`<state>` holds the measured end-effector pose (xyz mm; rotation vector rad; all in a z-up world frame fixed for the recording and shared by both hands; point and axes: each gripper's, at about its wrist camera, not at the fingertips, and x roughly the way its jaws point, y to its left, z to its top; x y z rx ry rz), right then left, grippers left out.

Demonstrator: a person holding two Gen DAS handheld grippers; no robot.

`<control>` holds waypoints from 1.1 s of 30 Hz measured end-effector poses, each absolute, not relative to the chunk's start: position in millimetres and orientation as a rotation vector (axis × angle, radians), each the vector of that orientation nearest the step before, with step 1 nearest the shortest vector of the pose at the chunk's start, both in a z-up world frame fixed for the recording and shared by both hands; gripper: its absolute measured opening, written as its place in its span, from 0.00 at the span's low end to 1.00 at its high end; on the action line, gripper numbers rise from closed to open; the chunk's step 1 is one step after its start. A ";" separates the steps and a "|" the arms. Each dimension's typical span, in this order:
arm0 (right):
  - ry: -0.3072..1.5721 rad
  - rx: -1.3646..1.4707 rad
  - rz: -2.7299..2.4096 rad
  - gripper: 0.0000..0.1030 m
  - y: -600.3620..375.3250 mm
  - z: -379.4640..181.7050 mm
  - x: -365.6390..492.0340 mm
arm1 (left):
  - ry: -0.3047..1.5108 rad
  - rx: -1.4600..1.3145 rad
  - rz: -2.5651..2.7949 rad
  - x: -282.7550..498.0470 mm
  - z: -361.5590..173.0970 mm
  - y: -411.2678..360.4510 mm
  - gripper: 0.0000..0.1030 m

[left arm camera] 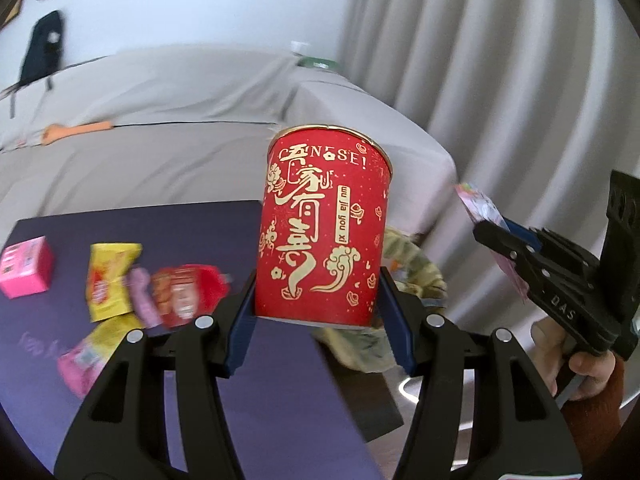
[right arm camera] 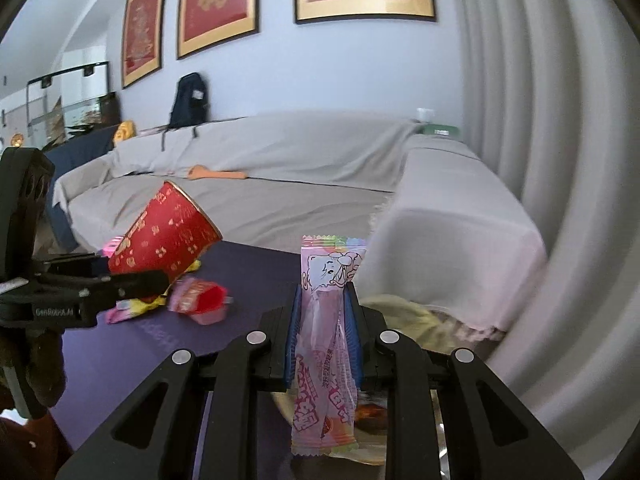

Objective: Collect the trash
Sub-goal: 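Carry the red cup and pink wrapper with both tools over the yellow bag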

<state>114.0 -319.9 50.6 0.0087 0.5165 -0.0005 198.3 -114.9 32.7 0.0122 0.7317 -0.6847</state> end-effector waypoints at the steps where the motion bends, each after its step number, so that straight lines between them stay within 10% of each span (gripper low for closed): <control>1: 0.516 0.013 -0.008 0.20 -325.0 49.7 113.8 | 0.744 0.015 -0.705 199.9 28.5 -125.1 0.52; 26: 0.657 0.230 -0.192 0.20 -454.4 -46.3 118.6 | 1.016 0.088 -0.849 264.2 -105.6 -291.5 0.52; 33: 0.668 0.265 -0.186 0.20 -455.5 -55.9 124.4 | 1.019 0.059 -0.882 263.6 -98.4 -277.9 0.66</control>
